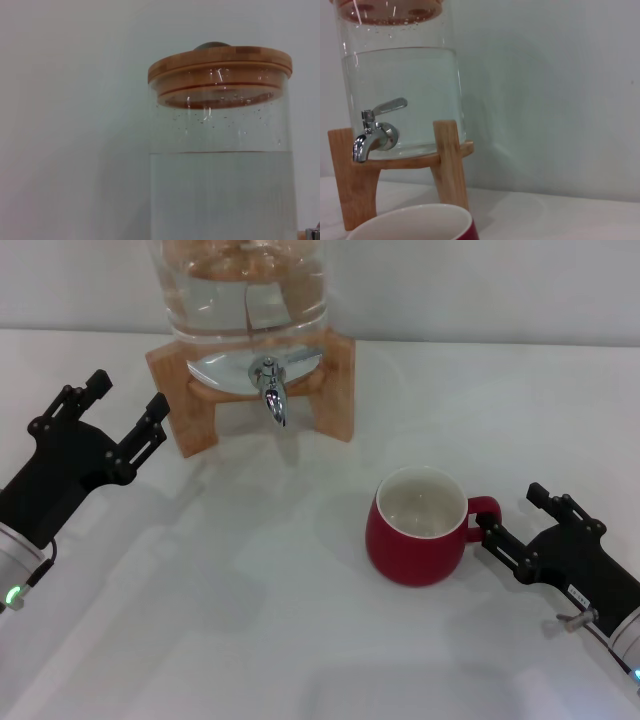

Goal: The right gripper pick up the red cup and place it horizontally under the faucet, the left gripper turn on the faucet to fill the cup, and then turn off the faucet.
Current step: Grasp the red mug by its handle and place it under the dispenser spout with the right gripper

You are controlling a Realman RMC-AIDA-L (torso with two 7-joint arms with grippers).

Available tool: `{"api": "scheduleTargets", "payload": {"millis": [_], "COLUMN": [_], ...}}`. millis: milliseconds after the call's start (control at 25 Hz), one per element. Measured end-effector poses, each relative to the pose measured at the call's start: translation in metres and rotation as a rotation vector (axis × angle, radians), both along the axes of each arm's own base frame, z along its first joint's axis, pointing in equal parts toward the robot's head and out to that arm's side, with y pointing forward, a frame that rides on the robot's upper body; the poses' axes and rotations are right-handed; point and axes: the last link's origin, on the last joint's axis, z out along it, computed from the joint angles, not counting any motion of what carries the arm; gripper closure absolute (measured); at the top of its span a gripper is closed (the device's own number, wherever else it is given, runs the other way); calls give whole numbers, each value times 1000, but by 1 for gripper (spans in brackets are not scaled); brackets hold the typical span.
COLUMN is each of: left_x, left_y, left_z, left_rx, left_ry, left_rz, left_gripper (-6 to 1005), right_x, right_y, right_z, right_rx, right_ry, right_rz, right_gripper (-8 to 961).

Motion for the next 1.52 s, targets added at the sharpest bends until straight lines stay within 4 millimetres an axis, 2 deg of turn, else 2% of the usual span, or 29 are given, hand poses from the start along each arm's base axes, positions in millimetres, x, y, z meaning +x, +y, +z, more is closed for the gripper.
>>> {"api": "scheduleTargets", "payload": {"millis": [840,1280,1520], "left_x": [0,0,0], "left_y": [0,0,0], "left_z": [-1,0,0], "left_rx": [-4,-1,0], "left_ry": [2,1,0], "left_rz": [-2,-1,0], "left_gripper": [242,242,243], "right_x": [0,-2,-2], "right_y": [2,5,6], "right_z": [0,-2,-2], "right_rx": [-2,-17,-20], "right_ry": [-3,-16,-20], "right_rz": [-10,1,6], "right_gripper": [231,448,680]}}
